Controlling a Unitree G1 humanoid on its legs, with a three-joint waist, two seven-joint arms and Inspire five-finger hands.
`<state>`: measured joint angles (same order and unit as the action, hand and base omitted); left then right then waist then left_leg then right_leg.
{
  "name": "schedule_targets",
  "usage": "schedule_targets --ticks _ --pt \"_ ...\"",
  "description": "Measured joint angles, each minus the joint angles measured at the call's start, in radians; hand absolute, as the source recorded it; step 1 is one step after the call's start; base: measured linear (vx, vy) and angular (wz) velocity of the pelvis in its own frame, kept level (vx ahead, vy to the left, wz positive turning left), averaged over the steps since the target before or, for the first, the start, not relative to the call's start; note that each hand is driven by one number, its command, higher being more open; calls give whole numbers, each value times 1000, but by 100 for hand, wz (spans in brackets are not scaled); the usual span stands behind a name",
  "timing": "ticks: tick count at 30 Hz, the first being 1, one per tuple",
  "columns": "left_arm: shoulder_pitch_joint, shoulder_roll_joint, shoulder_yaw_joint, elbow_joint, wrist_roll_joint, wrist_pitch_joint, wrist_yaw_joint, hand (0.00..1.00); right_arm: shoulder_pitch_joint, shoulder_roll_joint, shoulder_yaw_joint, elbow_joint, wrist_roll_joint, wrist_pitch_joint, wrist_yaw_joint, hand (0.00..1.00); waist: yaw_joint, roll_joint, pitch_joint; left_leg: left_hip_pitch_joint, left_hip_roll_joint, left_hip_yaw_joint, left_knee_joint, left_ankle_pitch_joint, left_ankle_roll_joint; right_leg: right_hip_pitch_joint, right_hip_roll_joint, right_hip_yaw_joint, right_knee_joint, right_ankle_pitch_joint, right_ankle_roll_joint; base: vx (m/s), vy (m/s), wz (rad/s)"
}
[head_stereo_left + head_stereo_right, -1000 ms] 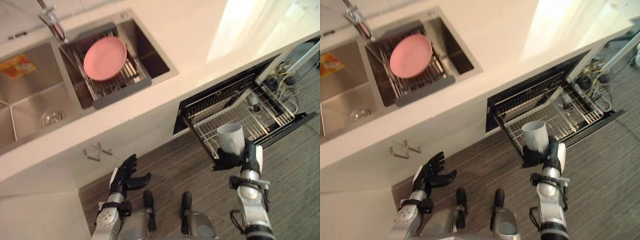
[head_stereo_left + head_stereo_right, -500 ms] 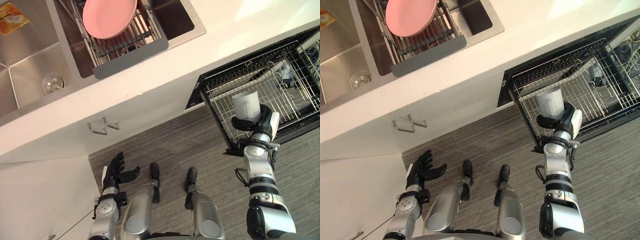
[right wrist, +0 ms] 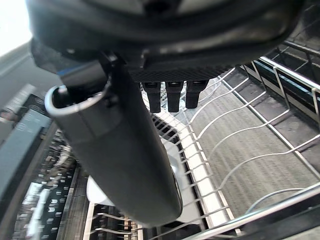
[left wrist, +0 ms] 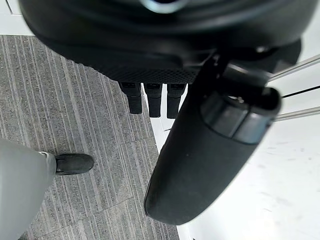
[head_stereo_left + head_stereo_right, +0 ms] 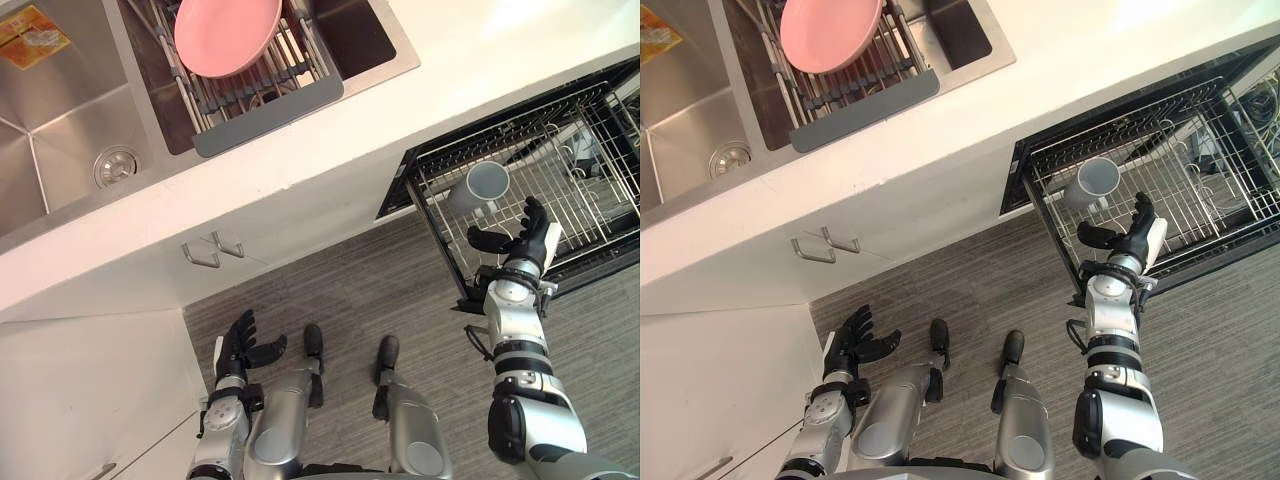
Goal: Walk over to the sink, pick up the cup, carry it to the dishwasher, place the cup inside the dishwasher, then close the dishwasher door
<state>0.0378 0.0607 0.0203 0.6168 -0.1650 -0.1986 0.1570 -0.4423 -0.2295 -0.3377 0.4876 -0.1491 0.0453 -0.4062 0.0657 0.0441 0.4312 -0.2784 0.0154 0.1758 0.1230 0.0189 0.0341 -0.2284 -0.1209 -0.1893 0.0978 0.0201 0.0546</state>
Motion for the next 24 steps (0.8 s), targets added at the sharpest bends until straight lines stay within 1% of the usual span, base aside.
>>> schedule_targets --ticks 1,3,4,6,7,9,11,12,13,15,16,17,18,19,20,22,23,24 --pt "0 0 0 1 2 0 0 90 31 9 7 -45 0 -4 -1 90 0 0 0 6 -1 0 -6 2 0 5 0 -1 -3 0 0 0 0 0" --pt "2 0 0 5 10 5 -1 90 162 57 27 -223 1 -22 -3 90 -7 -1 0 40 -3 -5 -32 4 0 35 0 -8 -14 -4 -1 38 6 5" --pt "2 0 0 7 11 7 -2 90 195 67 34 -263 1 -30 -3 90 -11 -2 -1 49 -5 -8 -39 5 -1 42 0 -10 -14 -7 -1 67 4 10" --pt "6 3 2 19 22 14 -4 90 313 105 52 -374 1 -56 8 90 -32 -10 -5 87 -10 -23 -63 7 -4 76 -2 -26 -14 -25 1 78 -3 16" --pt "7 5 2 23 29 17 -6 90 340 115 51 -397 1 -60 11 90 -37 -13 -7 98 -11 -26 -69 6 -4 87 -3 -30 -14 -30 1 92 -11 14" --pt "24 10 2 30 40 21 -10 90 421 145 62 -447 1 -73 23 90 -47 -33 -20 132 -12 -29 -86 -1 -15 114 -2 -34 -14 -47 2 107 -18 4" --pt "52 21 4 60 49 24 -18 90 526 182 85 -514 1 -84 62 90 -60 -64 -50 174 -10 -29 -98 -12 -20 151 -2 -35 -14 -72 3 156 -26 -2" --pt "57 23 4 67 49 27 -23 90 548 191 87 -531 1 -88 69 90 -63 -70 -58 183 -10 -29 -99 -17 -22 159 -2 -36 -14 -76 4 195 -26 -2" --pt "68 22 4 79 49 35 -32 90 586 205 88 -570 1 -96 86 90 -66 -78 -80 192 -8 -29 -99 -26 -24 169 -1 -37 -17 -83 5 169 -20 0" --pt "73 18 3 105 67 42 -34 90 623 215 91 -640 1 -113 107 90 -73 -81 -102 215 -7 -30 -99 -41 -20 201 2 -40 -36 -84 5 163 -14 1" --pt "75 17 3 107 69 42 -34 90 625 215 91 -656 2 -122 114 90 -76 -81 -104 224 -6 -30 -99 -45 -20 213 3 -40 -42 -84 5 125 -2 3" --pt "81 16 3 110 70 42 -37 90 629 215 93 -682 3 -139 127 90 -80 -81 -113 233 -5 -30 -99 -51 -22 227 4 -41 -49 -84 5 105 8 1" --pt "91 15 2 117 72 41 -40 90 638 215 108 -718 11 -164 135 90 -81 -81 -138 240 -4 -30 -98 -59 -22 235 6 -40 -54 -84 5 96 11 1" --pt "93 15 2 124 77 41 -42 90 640 215 115 -731 12 -176 141 90 -81 -81 -146 244 -3 -30 -97 -63 -21 240 7 -40 -54 -84 5 110 18 0" --pt "95 16 2 141 88 40 -49 90 644 214 139 -760 40 -207 161 90 -80 -82 -155 256 1 -31 -80 -79 -25 261 8 -41 -54 -88 4 83 15 4" --pt "95 19 4 146 88 39 -53 90 646 213 168 -796 52 -226 180 90 -79 -85 -159 242 3 -39 -23 -114 -29 276 6 -49 -49 -103 6 39 5 11" --pt "94 20 5 148 88 36 -53 90 647 210 181 -820 61 -237 192 90 -79 -83 -160 217 5 -49 42 -147 -30 284 4 -60 -43 -117 12 -12 -4 37" --pt "89 20 13 160 88 26 -53 90 641 191 203 -843 83 -258 204 90 -80 -79 -164 155 15 -60 171 -194 -43 297 6 -88 -38 -137 15 -21 -2 48"
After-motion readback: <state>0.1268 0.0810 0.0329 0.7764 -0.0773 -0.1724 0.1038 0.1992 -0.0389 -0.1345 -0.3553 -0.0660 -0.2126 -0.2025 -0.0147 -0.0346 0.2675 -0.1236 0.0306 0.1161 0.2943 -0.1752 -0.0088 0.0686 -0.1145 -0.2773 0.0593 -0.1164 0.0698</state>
